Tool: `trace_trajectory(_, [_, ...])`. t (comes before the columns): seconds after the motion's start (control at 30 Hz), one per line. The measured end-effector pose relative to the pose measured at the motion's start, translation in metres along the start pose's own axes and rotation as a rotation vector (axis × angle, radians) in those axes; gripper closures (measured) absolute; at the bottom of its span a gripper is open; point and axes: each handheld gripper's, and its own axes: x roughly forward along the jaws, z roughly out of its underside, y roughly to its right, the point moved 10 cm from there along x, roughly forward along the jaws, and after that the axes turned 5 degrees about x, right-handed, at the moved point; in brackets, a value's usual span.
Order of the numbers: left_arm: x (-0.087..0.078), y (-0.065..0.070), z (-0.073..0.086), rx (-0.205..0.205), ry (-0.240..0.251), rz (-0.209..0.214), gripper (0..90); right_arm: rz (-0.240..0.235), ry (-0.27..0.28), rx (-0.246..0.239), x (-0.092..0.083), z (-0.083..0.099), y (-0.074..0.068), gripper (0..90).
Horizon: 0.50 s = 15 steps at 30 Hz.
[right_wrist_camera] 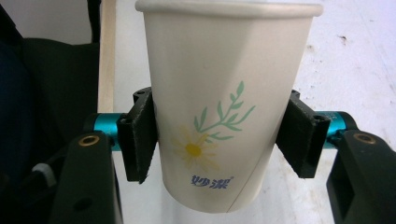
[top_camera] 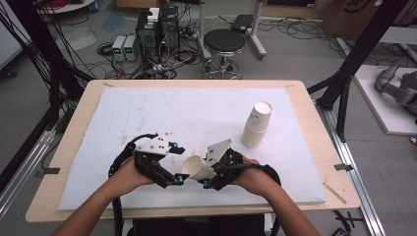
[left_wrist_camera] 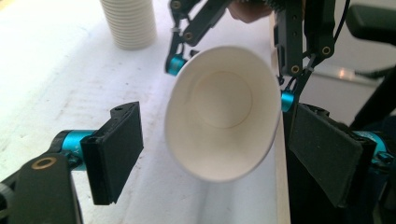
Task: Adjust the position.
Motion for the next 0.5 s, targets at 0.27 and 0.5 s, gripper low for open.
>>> trace_trajectory(0.27, [-0.010, -0.010, 0.020, -0.089, 0.122, -0.076, 17.7, 0.017, 0.057, 0.047, -0.008, 0.013, 0.003, 36.3])
trace_trajectory(0.5, [-0.015, -0.017, 0.036, -0.141, 0.222, -0.166, 17.6, 0.056, 0.179, 0.131, -0.022, 0.025, 0.011, 35.2])
